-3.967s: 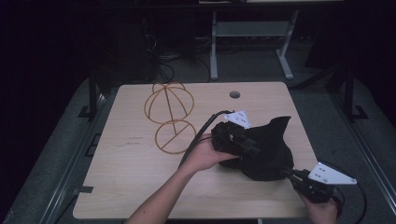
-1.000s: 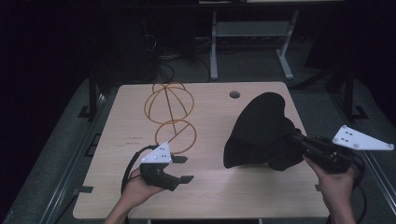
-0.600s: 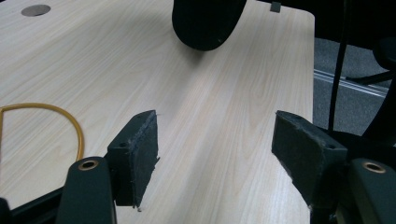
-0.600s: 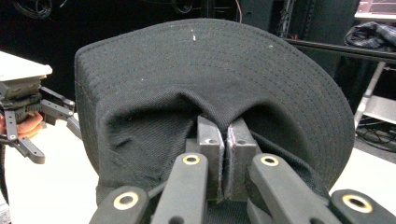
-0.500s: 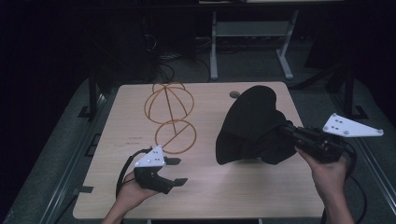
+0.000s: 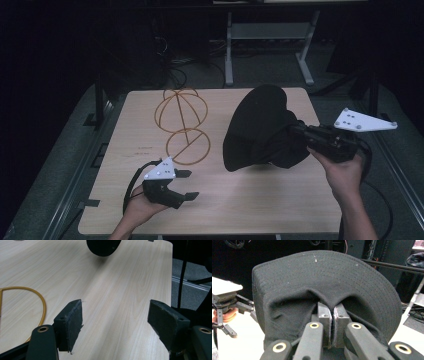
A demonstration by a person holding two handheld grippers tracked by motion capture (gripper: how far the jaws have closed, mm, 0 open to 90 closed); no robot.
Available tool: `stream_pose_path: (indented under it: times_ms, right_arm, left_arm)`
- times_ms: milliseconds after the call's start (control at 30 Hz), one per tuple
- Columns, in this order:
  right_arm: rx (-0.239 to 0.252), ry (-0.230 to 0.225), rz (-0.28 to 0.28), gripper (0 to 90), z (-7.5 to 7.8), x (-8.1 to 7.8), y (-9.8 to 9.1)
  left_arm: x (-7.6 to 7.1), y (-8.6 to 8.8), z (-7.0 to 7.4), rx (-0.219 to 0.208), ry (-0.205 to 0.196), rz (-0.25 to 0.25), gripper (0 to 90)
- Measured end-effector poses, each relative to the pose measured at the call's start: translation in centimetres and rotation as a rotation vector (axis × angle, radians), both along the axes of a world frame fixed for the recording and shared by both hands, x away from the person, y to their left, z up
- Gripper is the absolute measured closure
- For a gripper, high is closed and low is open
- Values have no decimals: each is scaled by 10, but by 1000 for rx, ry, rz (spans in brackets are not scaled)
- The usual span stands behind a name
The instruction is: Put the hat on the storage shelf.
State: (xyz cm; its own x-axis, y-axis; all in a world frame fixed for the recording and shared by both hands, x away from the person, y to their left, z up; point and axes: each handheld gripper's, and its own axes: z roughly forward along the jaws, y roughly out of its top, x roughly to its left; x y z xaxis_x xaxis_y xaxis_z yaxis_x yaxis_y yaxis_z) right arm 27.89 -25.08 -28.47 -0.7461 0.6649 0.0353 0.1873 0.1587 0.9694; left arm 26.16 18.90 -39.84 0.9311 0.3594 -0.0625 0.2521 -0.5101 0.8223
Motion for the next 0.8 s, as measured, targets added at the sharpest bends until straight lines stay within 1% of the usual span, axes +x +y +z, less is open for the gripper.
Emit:
stream_pose_path:
  times_ms: [167,367,500,633,800]
  right_arm:
    - [5,-4,25,870,6,9,12]
    - [-5,-10,54,870,15,19,26]
    - [-5,-14,63,870,20,25,32]
    - [-4,-18,70,870,26,30,37]
    - [1,-19,81,870,32,36,45]
  left_arm:
    - [0,3,-2,-3,5,5,271]
    - [-1,6,-4,2,7,11,271]
    - [0,7,-4,0,7,14,269]
    - [0,8,-5,11,5,14,268]
    - [0,10,-5,13,5,14,267]
